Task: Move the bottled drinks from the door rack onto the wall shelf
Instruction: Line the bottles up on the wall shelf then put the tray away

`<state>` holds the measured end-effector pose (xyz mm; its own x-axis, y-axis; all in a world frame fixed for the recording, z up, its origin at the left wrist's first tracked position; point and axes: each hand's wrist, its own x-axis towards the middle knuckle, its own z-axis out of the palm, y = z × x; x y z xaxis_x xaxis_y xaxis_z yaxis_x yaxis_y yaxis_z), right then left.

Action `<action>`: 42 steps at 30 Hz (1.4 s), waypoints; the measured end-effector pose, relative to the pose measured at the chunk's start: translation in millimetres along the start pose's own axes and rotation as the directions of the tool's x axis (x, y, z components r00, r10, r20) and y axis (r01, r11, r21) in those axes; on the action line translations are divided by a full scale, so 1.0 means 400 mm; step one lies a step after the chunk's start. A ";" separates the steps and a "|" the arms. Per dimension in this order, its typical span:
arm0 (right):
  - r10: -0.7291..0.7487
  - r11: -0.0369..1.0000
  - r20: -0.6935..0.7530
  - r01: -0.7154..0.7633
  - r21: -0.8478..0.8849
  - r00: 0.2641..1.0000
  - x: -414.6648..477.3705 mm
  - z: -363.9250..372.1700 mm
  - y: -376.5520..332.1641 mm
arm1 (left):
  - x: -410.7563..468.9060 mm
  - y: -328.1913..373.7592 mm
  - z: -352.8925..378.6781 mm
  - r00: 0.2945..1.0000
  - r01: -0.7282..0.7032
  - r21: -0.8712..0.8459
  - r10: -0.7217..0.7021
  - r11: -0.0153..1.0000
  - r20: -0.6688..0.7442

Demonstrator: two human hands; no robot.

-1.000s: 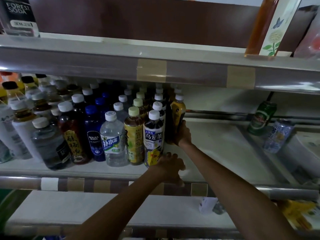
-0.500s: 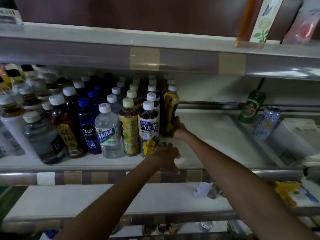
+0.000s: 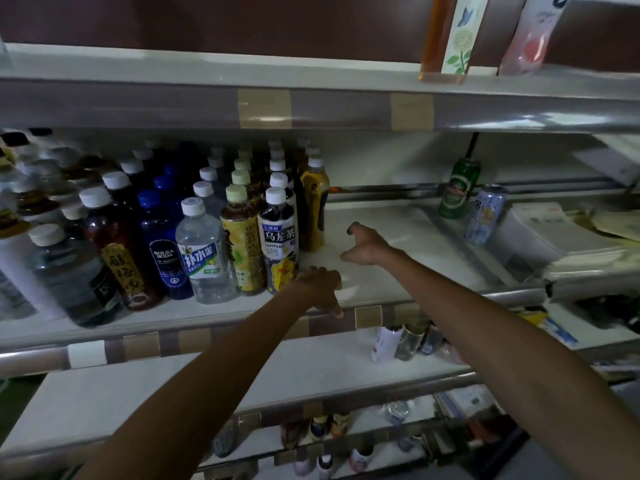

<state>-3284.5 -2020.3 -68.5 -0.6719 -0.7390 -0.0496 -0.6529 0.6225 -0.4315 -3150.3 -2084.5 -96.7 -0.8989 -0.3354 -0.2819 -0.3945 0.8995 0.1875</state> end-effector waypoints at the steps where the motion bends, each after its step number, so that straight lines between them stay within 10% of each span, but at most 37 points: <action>1: 0.006 1.000 -0.015 -0.006 -0.006 1.000 -0.011 -0.002 0.000 | -0.001 -0.002 0.002 1.000 -0.006 0.017 0.006 1.000 -0.003; 7: 0.070 0.995 -0.105 -0.076 -0.059 0.992 -0.090 -0.013 -0.002 | -0.001 -0.018 0.002 0.996 -0.081 -0.010 0.081 0.997 0.040; 16: 0.263 0.960 -0.177 -0.275 -0.049 0.948 -0.280 0.052 0.021 | -0.052 0.020 0.048 0.914 -0.289 -0.028 0.267 0.957 -0.305; 28: 0.392 0.911 -0.247 -0.411 -0.027 0.886 -0.799 0.140 0.090 | -0.296 0.259 0.252 0.790 -0.586 0.056 0.585 0.808 -0.184; 33: 0.590 0.807 -0.168 -0.577 0.124 0.790 -1.121 0.262 0.121 | -0.494 0.344 0.416 0.769 -0.639 0.020 0.639 0.769 0.025; 42: 0.874 0.485 -0.135 -0.854 0.189 0.467 -1.700 0.420 0.079 | -0.865 0.531 0.669 0.504 -0.848 -0.008 0.809 0.531 0.304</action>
<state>-2789.5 -1541.5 -199.8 -0.9316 0.2339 -0.2783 0.3227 0.8845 -0.3369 -2871.9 -1702.5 -211.0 -0.7137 0.6436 -0.2765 0.5510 0.7595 0.3459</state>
